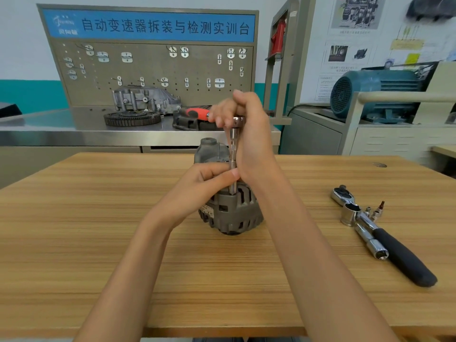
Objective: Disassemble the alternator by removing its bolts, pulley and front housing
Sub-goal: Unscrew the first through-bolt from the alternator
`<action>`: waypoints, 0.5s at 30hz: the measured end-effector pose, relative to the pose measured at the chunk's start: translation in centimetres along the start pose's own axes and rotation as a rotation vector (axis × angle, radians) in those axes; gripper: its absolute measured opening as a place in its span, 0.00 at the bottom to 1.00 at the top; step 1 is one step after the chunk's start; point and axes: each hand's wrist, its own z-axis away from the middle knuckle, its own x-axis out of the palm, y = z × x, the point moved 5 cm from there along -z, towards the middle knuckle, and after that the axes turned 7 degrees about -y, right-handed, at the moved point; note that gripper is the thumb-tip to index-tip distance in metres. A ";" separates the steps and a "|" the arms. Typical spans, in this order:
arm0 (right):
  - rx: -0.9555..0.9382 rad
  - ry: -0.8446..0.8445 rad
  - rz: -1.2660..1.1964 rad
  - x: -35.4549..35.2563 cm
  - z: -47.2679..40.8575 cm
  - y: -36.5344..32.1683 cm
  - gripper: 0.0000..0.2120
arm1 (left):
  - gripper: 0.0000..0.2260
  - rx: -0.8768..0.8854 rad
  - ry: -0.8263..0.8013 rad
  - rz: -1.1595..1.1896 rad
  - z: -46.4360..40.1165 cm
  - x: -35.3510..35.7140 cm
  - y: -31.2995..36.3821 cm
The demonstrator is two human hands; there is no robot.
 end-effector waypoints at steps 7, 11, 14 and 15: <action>-0.402 0.430 0.925 1.1 2.4 -1.6 0.15 | 0.22 0.039 0.068 -0.056 0.1 -0.1 -0.5; -0.237 0.270 0.498 -0.3 1.1 -1.3 0.20 | 0.14 0.036 0.056 -0.031 0.1 0.3 0.0; -0.033 0.122 0.156 -1.1 0.1 -0.5 0.24 | 0.09 0.007 0.000 -0.026 0.1 0.4 -0.1; 0.012 0.074 0.039 -1.1 -0.2 -0.3 0.26 | 0.08 0.006 -0.005 -0.032 0.1 0.4 0.0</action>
